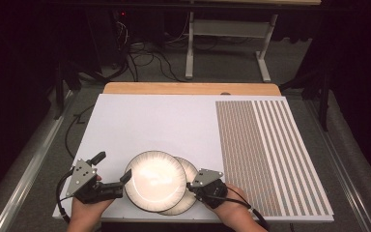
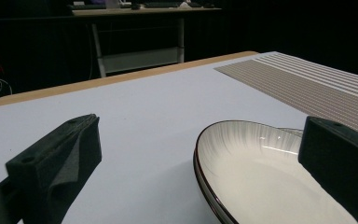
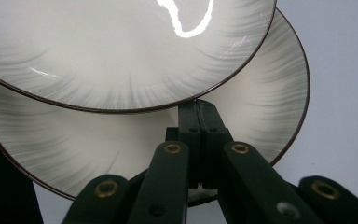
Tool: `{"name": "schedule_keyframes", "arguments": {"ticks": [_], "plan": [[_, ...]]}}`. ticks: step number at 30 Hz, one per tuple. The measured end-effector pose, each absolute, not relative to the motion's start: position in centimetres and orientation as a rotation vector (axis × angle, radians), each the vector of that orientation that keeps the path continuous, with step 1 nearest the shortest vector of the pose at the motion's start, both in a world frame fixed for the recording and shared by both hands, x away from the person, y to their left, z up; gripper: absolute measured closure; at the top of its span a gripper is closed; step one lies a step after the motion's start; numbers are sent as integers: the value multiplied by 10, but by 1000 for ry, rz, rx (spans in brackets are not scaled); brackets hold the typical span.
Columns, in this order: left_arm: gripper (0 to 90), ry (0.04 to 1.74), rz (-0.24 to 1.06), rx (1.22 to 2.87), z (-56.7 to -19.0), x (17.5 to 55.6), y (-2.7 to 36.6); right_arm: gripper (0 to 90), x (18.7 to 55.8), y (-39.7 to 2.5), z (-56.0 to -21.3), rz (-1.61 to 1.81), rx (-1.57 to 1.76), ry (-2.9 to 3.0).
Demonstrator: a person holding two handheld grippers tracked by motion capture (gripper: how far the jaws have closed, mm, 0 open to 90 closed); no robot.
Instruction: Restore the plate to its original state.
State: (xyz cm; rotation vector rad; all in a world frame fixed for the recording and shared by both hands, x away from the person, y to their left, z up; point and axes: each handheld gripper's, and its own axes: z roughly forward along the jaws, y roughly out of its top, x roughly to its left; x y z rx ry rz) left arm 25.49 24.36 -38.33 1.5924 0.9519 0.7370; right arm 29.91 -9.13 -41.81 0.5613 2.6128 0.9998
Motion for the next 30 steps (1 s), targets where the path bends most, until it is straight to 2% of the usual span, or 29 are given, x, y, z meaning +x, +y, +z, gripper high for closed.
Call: {"name": "schedule_keyframes", "arguments": {"ticks": [30], "plan": [[0,949,731,1596,-383,255,244,900,300,-96,-414,1014,596,2599]]}}
